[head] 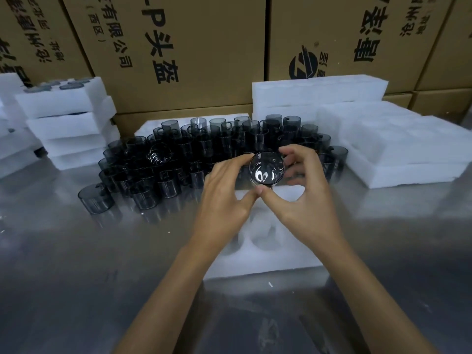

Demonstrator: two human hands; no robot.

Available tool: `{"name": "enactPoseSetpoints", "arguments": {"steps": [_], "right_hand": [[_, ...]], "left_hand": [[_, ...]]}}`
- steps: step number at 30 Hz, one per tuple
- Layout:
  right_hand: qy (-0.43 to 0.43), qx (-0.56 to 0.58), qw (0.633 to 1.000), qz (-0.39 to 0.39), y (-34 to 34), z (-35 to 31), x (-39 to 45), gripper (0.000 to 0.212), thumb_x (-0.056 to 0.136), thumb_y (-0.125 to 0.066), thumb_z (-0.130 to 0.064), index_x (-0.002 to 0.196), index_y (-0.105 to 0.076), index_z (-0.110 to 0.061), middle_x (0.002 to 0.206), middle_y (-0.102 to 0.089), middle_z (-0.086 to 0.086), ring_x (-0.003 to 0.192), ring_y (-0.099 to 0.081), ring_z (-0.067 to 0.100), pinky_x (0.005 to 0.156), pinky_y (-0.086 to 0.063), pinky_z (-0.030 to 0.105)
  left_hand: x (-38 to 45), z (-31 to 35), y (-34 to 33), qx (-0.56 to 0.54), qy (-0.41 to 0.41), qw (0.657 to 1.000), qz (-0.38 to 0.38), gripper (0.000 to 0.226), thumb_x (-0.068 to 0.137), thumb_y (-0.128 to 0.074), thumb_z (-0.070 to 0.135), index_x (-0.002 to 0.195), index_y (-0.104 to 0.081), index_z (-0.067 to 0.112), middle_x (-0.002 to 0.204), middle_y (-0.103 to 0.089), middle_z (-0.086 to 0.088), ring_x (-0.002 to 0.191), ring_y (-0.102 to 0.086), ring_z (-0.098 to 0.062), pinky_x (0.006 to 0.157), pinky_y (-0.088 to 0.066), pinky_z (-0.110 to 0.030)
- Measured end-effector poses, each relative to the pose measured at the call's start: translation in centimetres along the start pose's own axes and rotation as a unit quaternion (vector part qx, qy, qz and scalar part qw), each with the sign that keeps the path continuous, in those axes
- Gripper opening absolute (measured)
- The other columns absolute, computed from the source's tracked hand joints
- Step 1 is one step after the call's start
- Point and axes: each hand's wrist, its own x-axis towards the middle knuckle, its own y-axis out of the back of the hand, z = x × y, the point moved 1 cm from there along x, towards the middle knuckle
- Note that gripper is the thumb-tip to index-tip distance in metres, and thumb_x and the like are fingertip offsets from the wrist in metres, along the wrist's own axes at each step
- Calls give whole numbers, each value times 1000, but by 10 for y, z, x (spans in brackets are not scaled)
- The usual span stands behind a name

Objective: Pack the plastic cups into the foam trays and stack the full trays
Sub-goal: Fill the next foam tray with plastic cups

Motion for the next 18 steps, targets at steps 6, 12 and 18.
{"name": "enactPoseSetpoints", "arguments": {"steps": [6, 12, 18], "right_hand": [[-4, 26, 999, -25, 4, 3, 2, 39, 95, -62, -6, 132, -61, -17, 103, -56, -5, 90, -58, 7, 87, -48, 20], [-42, -42, 996, -64, -1, 15, 1, 27, 93, -65, -13, 118, -68, -21, 99, -57, -8, 91, -59, 7, 82, -51, 28], [-100, -74, 989, -79, -2, 27, 0, 22, 92, -65, -19, 112, -70, -25, 95, -58, -13, 91, -59, 5, 74, -46, 17]], "left_hand": [[-6, -8, 8, -27, 33, 999, -23, 62, 82, -77, 18, 134, -51, 40, 128, -54, 20, 127, -47, -1, 109, -39, -34], [-11, -18, 8, 5, 45, 992, -118, 66, 90, -70, 17, 139, -39, 46, 130, -47, 33, 128, -39, 10, 116, -29, -45], [-13, -27, 4, 28, 59, 981, -181, 65, 94, -63, 19, 146, -33, 46, 133, -41, 31, 140, -34, -3, 119, -24, -42]]}}
